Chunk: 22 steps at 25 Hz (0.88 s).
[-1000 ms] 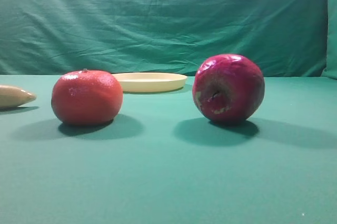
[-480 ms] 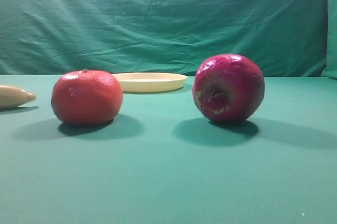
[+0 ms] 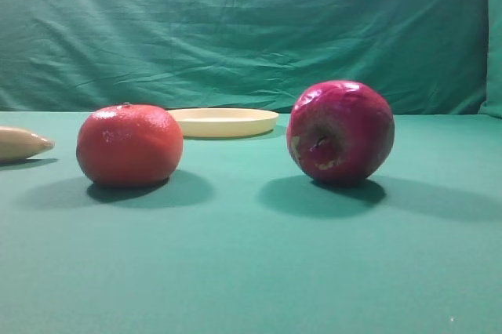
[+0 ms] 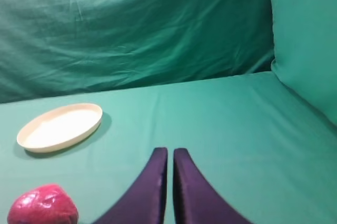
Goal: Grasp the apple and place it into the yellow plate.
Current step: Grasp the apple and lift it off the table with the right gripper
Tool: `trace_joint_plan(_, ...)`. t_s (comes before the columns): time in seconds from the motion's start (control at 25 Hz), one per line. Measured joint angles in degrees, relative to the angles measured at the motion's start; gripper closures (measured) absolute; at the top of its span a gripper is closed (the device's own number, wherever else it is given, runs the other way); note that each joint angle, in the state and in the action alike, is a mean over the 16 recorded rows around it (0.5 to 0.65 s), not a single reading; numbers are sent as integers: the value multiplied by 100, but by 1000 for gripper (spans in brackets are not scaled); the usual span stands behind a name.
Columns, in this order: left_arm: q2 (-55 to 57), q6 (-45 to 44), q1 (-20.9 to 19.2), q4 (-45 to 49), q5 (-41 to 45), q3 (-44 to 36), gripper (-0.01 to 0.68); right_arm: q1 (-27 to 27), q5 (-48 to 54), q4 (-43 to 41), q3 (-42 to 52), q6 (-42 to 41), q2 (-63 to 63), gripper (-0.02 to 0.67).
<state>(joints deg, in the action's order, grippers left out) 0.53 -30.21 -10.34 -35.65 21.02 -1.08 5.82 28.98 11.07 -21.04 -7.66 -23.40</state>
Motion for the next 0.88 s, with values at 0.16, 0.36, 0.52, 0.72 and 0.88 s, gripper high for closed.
trace_joint_plan(0.16,0,0,0,0,0,0,516,127,692,91,-686,-473,-994,649)
trace_joint_plan(0.36,0,0,0,0,0,0,516,490,1272,287,-1390,-1046,-2130,649)
trace_joint_plan(0.52,0,0,0,0,0,0,516,949,1441,444,-1822,-1477,-2943,649)
trace_joint_plan(0.72,0,0,0,0,0,0,516,1586,1420,588,-2307,-1911,-3906,649)
trace_joint_plan(0.88,0,0,0,0,0,0,516,1997,1289,635,-2693,-1993,-4624,614)
